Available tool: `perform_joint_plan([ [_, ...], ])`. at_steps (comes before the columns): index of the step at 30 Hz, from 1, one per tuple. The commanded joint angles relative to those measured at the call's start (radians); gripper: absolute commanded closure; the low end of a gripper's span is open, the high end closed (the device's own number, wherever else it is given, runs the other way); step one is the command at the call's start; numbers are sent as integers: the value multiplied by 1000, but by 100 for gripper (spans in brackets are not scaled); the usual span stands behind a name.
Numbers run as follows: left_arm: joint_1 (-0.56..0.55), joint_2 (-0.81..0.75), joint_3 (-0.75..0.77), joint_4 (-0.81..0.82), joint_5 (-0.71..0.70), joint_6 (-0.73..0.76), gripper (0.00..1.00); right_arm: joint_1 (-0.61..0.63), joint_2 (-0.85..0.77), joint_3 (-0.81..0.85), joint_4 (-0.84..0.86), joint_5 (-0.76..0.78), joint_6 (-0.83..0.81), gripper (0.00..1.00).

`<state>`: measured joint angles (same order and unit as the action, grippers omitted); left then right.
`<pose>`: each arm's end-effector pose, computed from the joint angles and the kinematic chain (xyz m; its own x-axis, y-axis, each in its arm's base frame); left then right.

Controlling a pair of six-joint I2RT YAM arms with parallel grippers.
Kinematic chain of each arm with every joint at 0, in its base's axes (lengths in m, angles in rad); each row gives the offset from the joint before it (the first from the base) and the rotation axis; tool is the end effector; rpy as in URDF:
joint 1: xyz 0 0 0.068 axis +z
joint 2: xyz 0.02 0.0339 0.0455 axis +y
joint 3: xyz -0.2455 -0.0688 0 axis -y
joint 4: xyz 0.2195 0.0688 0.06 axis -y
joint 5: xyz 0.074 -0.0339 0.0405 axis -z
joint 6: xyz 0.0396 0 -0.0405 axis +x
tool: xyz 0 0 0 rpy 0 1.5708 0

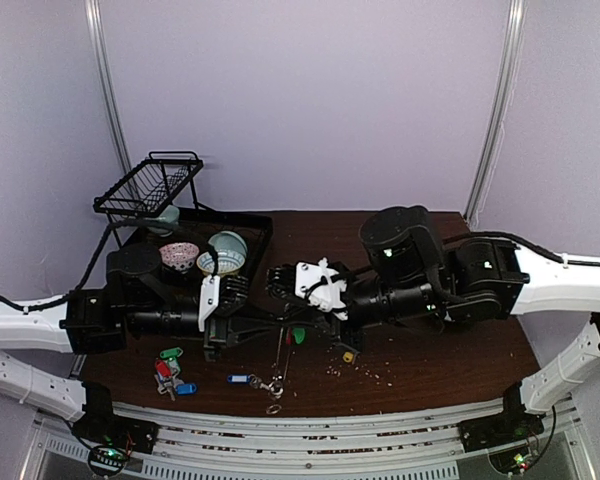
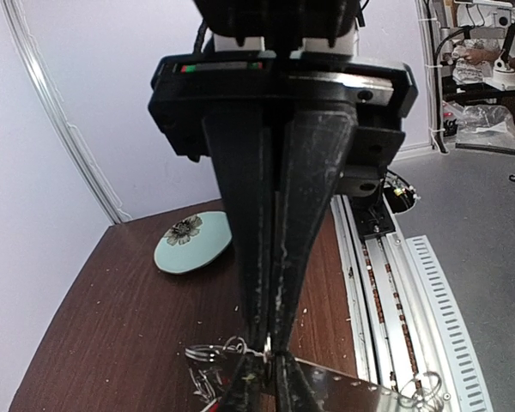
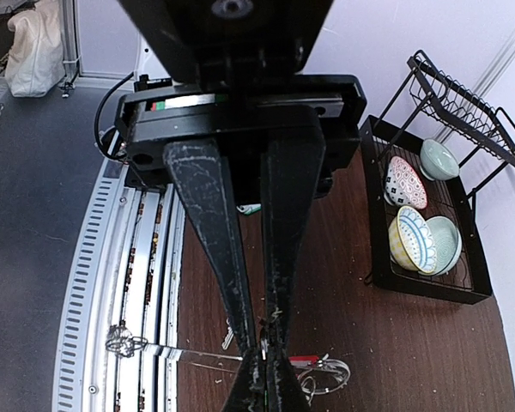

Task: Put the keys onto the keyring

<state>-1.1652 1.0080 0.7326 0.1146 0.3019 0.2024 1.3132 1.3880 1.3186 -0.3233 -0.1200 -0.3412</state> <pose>0.0787 -0.2132 0.3013 0.1378 0.1656 -0.9765 0.9855 0.0753 0.1518 0.0727 0.2944 0.3562 0.2388 -0.3976 -0.8859 -0.9639 0.0137 -0.2660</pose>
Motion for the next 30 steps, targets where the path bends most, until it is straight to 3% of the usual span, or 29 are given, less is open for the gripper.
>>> perform_joint_plan([
  [1,-4,-10,-4,99,36,-12,93,6,23,40,23,-4,5,100],
  [3,-3,-16,-8,99,37,-10,100,6,22,41,24,-4,7,100],
  [11,-5,-56,-28,106,-84,-1,100,6,-8,14,52,-9,19,100],
  [12,-5,-65,-36,118,-97,4,100,5,-15,1,69,-11,19,98],
  [15,-5,-100,-72,180,-74,27,100,6,-37,-37,120,0,15,77],
  [22,-9,-154,-97,167,11,234,100,0,-160,-199,310,-24,-40,62],
  [26,-8,-163,-91,128,-4,352,100,0,-194,-272,421,-89,-60,62],
  [30,-8,-180,-108,162,-19,372,100,6,-158,-269,484,-118,-33,67],
])
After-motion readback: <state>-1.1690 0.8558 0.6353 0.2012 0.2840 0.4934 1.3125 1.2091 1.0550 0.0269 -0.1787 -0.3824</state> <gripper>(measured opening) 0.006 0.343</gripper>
